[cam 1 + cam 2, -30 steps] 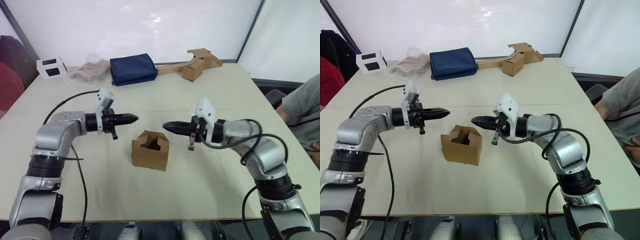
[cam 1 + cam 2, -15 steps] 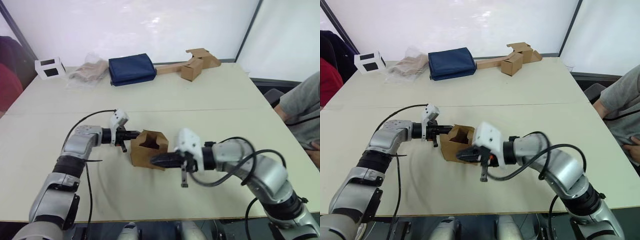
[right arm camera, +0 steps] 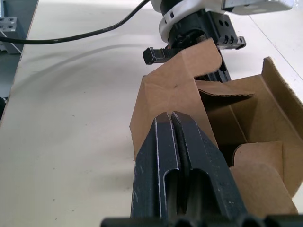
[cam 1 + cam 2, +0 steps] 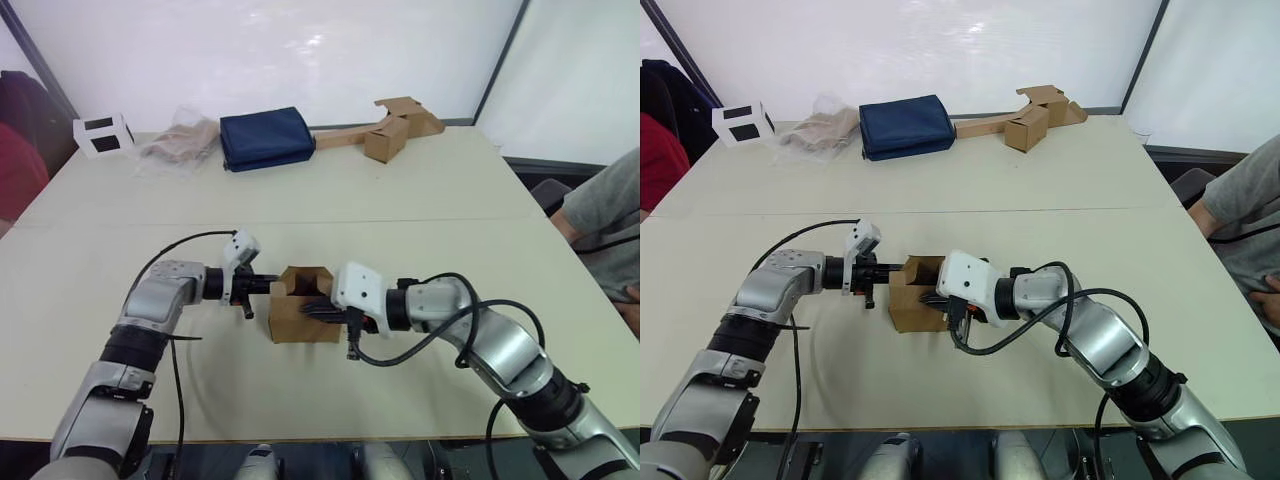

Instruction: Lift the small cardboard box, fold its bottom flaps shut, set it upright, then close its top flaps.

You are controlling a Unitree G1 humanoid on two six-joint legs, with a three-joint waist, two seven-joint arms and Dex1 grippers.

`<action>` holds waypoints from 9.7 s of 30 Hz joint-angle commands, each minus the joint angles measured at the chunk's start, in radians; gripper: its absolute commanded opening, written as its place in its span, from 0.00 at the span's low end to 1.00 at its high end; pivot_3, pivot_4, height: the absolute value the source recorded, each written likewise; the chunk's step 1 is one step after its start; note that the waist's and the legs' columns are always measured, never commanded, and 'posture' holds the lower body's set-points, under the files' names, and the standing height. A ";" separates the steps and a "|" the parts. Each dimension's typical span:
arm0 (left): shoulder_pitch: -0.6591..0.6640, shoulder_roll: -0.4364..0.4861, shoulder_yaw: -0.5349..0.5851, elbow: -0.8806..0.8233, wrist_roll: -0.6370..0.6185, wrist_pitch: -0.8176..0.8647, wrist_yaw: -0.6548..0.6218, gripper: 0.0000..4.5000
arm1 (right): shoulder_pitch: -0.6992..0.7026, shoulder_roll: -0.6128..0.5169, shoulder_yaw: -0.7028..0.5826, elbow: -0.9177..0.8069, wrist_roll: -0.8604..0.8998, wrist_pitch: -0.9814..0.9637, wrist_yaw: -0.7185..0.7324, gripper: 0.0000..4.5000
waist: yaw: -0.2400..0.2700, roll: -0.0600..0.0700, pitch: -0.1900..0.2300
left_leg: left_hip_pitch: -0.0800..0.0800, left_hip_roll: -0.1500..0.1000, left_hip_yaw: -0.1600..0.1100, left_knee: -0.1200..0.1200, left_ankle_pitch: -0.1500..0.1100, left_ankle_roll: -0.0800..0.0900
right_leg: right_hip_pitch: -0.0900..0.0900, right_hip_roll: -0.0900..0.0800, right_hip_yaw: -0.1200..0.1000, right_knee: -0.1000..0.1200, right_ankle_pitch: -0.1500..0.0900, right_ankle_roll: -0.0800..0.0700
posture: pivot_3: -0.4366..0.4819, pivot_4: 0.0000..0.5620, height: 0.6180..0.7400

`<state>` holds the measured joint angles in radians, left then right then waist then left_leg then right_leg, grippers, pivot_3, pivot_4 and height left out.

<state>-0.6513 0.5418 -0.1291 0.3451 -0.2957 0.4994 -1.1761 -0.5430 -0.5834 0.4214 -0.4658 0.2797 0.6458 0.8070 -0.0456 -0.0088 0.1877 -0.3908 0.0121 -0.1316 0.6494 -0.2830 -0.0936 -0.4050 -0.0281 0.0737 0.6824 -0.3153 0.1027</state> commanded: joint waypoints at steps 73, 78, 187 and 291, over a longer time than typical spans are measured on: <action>0.170 0.222 0.106 -0.435 -0.316 0.279 -0.033 0.02 | -0.016 0.176 -0.170 0.151 0.076 0.073 -0.085 0.00 | -0.002 0.000 0.000 | 0.001 0.000 0.000 -0.002 0.000 0.000 | 0.000 0.000 0.000 0.000 0.000 0.000 | 0.48 0.27 1.00; 0.218 0.242 0.083 -0.458 -0.291 0.257 -0.045 0.02 | -0.025 0.172 -0.191 0.181 0.053 0.042 -0.104 0.00 | -0.002 0.000 0.000 | 0.001 0.000 0.000 -0.002 0.000 0.000 | 0.000 0.000 0.000 0.000 0.000 0.000 | 0.48 0.27 1.00; 0.026 0.081 0.062 -0.261 -0.263 0.311 -0.020 0.02 | -0.020 -0.019 0.147 -0.139 -0.174 0.118 -0.039 0.00 | 0.000 0.000 0.000 | 0.000 0.000 -0.001 -0.001 0.000 0.000 | 0.000 0.000 0.000 -0.001 0.000 0.000 | 0.48 0.27 1.00; 0.060 0.114 0.049 -0.419 -0.244 0.302 0.001 0.02 | 0.107 0.139 -0.060 -0.203 -0.233 0.206 -0.066 0.00 | -0.001 0.000 0.000 | 0.001 0.000 -0.001 -0.001 0.000 0.000 | 0.001 0.000 0.000 0.000 0.000 0.000 | 0.48 0.27 1.00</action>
<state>-0.5890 0.6463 -0.0921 -0.0417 -0.5400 0.8166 -1.1828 -0.4348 -0.4512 0.3517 -0.6586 0.0304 0.8780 0.7506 -0.0462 -0.0090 0.1876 -0.3900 0.0122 -0.1326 0.6481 -0.2829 -0.0939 -0.4043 -0.0279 0.0733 0.6820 -0.3154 0.1026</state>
